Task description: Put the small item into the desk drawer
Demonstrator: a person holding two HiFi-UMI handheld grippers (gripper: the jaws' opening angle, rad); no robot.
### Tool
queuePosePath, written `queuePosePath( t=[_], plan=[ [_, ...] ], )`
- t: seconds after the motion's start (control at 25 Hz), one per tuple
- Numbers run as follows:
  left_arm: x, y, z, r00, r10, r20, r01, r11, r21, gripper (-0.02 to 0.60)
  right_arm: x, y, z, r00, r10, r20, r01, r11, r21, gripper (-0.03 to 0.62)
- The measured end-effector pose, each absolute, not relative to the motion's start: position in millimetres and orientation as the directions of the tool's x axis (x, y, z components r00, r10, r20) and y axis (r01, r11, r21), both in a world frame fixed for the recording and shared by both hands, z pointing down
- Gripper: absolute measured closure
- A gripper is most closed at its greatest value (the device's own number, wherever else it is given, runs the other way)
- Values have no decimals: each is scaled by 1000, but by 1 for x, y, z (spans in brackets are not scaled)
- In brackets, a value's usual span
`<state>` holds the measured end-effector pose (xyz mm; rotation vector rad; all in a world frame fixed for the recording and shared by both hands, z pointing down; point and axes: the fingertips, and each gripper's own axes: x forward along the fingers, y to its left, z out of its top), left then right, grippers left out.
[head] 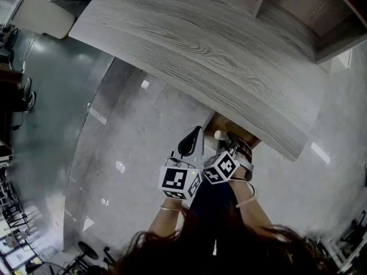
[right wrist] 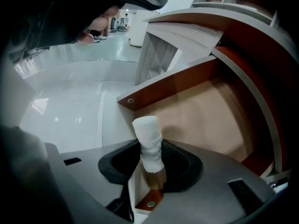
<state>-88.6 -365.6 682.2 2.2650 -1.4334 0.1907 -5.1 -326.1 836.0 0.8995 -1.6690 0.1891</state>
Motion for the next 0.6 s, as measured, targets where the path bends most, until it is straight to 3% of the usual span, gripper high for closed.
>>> queuePosePath(
  t=[0.6],
  plan=[
    [-94, -363, 690, 442, -823, 356, -888, -345, 305, 566, -6, -330, 843, -8, -443, 897, -644, 688, 334, 456]
  ],
)
